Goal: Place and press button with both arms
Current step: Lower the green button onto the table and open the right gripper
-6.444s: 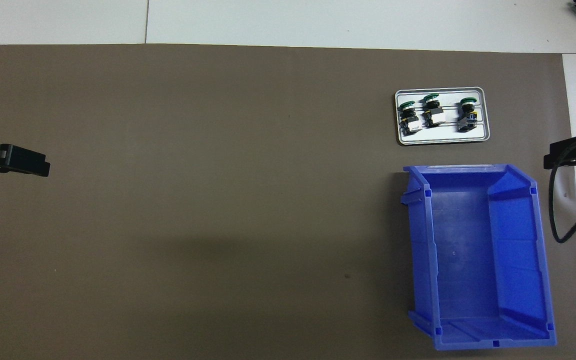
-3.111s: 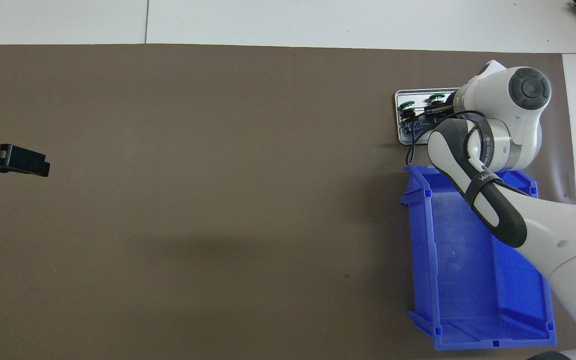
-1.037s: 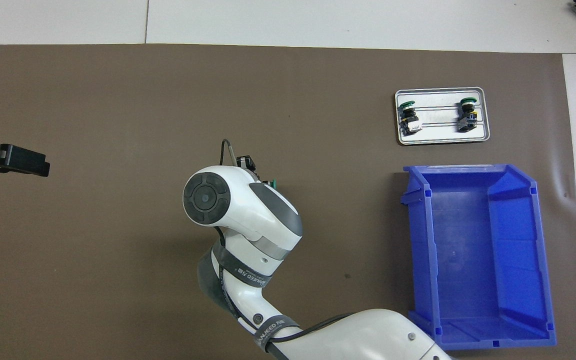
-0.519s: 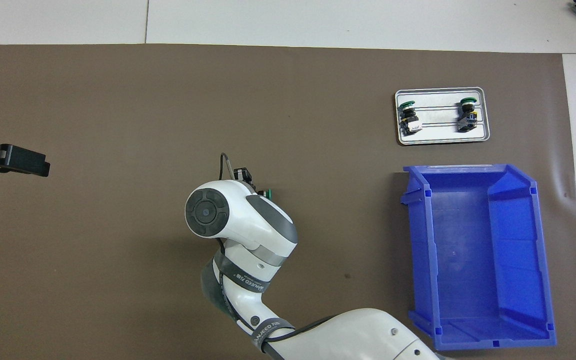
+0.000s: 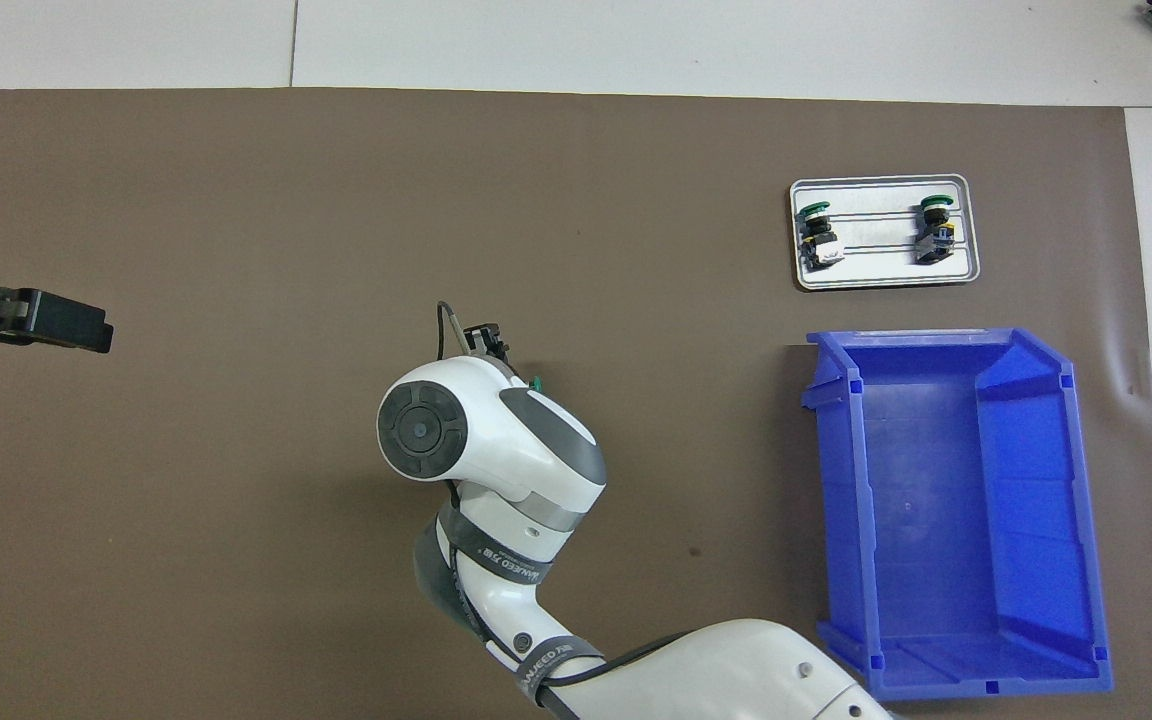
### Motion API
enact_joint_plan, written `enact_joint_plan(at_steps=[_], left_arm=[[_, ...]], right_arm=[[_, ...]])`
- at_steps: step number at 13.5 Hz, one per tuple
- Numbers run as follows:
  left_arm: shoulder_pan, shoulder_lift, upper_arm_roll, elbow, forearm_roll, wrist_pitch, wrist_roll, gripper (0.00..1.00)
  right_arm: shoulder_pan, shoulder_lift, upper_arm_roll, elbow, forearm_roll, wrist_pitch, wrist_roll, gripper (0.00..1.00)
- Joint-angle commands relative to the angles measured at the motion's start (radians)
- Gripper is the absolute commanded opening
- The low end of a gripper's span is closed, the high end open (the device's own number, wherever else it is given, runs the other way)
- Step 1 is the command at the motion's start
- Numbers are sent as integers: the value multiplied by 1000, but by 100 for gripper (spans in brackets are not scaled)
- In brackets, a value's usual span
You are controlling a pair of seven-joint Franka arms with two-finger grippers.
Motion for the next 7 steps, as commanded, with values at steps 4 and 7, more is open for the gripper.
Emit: enact_joint_plan(at_steps=[4, 7], left_arm=[[-64, -27, -11, -56, 14, 82, 211, 96], [-157, -27, -12, -83, 2, 130, 364, 95]], right_arm=[[-176, -275, 12, -181, 15, -16, -415, 100], [-271, -326, 12, -185, 19, -79, -762, 100]])
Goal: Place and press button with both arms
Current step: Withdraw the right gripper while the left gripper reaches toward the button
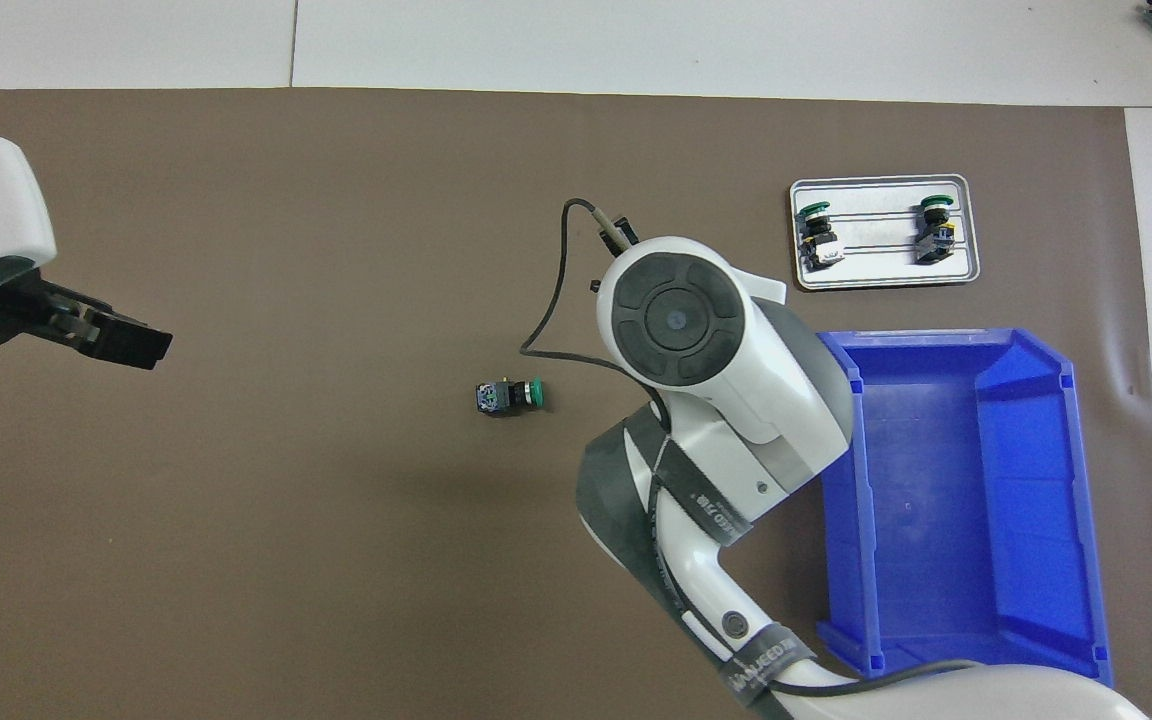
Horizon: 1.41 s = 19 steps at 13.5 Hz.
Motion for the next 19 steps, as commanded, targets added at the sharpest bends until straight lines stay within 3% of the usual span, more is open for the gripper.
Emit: enact_joint_plan(at_steps=[1, 4, 8, 10, 12, 14, 17, 19], left_arm=[[-81, -29, 9, -78, -21, 98, 149, 95], [-165, -28, 10, -136, -46, 188, 299, 95], [-256, 13, 10, -184, -47, 254, 444, 96], [-322, 42, 10, -239, -47, 306, 452, 97], [-379, 61, 12, -332, -46, 450, 447, 97], [-393, 121, 12, -340, -46, 514, 446, 97], [-416, 228, 15, -327, -43, 611, 441, 97], [-422, 292, 15, -292, -41, 639, 433, 97]], right_arm=[[-101, -73, 14, -49, 60, -17, -297, 100], [-247, -143, 12, -47, 223, -74, -663, 100], [-383, -214, 12, -40, 229, -196, -1118, 100], [-434, -261, 12, -32, 229, -271, -1204, 100], [-454, -306, 3, -20, 229, -328, -1246, 100], [-469, -347, 0, -10, 229, -356, -1251, 100], [-517, -334, -8, 106, 242, -535, -1402, 100], [-528, -335, -8, 89, 229, -554, -1453, 100]])
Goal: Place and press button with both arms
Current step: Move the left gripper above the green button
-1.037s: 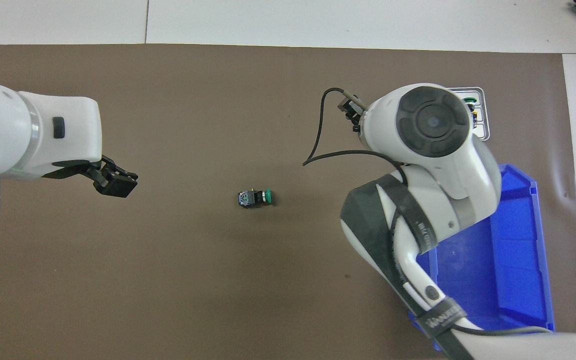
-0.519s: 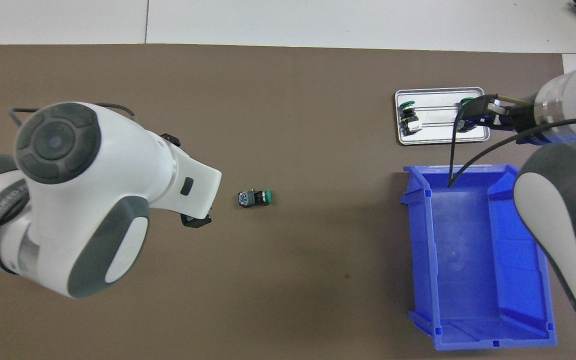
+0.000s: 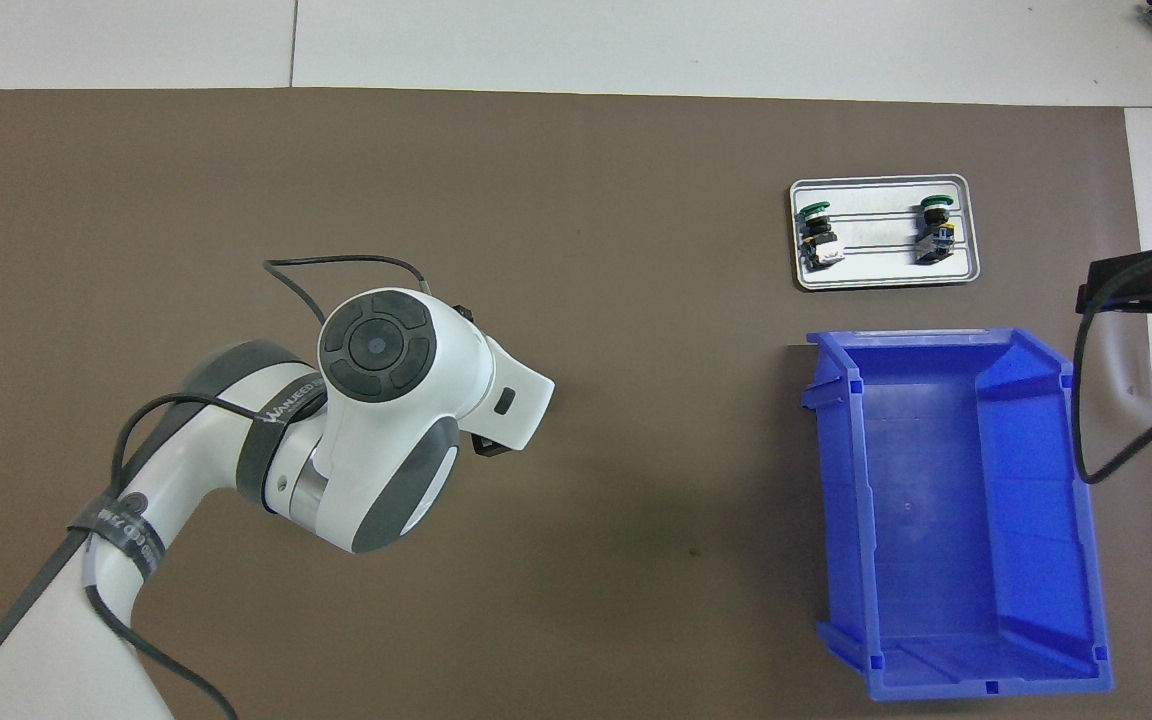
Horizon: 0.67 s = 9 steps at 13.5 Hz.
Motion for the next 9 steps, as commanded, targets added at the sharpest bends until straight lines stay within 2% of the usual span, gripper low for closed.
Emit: enact_joint_plan(at_steps=[1, 2, 5, 9], left_arm=[[-27, 108, 18, 79, 1, 33, -14, 97], [-39, 145, 20, 108, 1, 39, -30, 97], [-41, 185, 18, 122, 1, 62, -29, 97], [-56, 215, 15, 101, 1, 115, -30, 95]], right_arm=[[-27, 18, 2, 6, 21, -28, -66, 100], [-25, 18, 2, -3, 28, -20, -59, 100], [-13, 7, 7, -27, 33, -15, -45, 100], [-14, -5, 7, -46, 51, -26, -42, 100]])
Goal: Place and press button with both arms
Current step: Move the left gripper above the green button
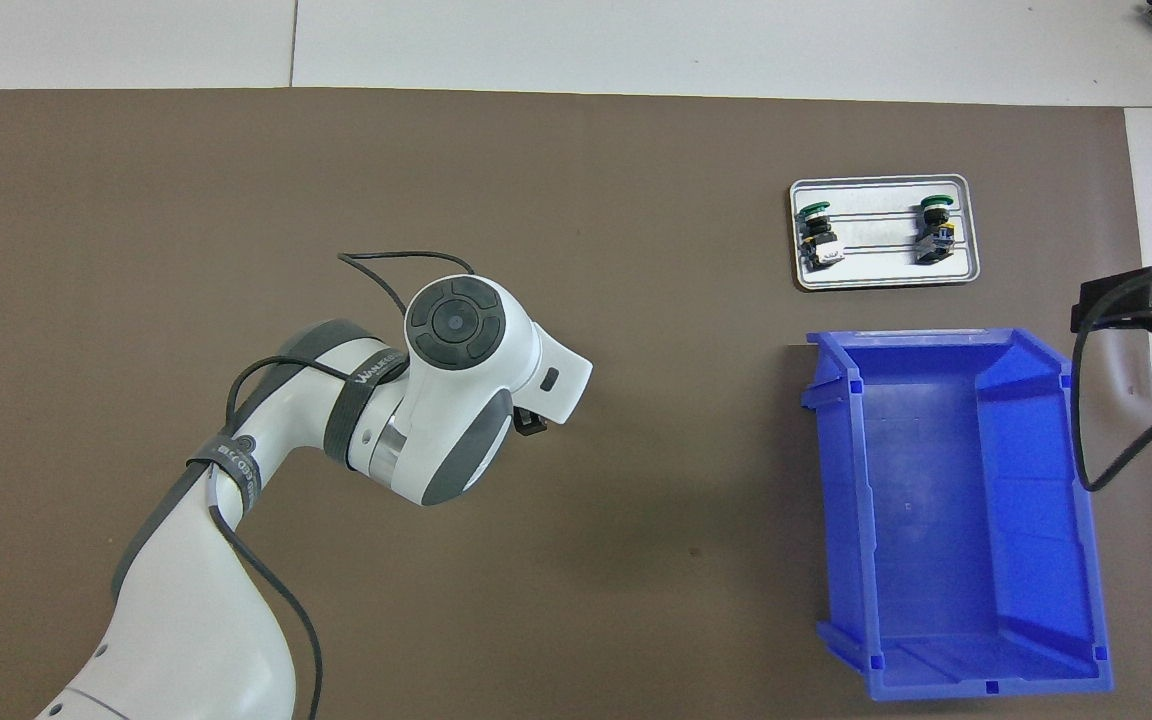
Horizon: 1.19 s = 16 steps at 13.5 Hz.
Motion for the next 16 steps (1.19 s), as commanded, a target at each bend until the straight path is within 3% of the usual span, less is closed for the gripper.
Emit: enact_joint_plan(at_steps=[1, 7, 9, 12, 14, 16], left_arm=[[-36, 21, 17, -7, 1, 51, -14, 95], [-44, 22, 17, -40, 1, 68, -17, 90], [-64, 16, 20, -57, 1, 70, -20, 81], [-62, 22, 23, -26, 13, 78, -34, 40], [-62, 21, 23, -26, 16, 61, -35, 0], [-61, 21, 28, -20, 16, 55, -37, 0]], right_arm=[[-7, -22, 2, -26, 36, 3, 16, 100], [14, -26, 11, -47, 28, 5, 46, 100], [21, -30, 13, -50, 25, 7, 74, 100], [53, -27, 14, -44, 18, 7, 73, 100], [38, -19, 3, -24, 19, -3, 12, 100], [18, 24, 2, 41, 24, -26, 1, 100]])
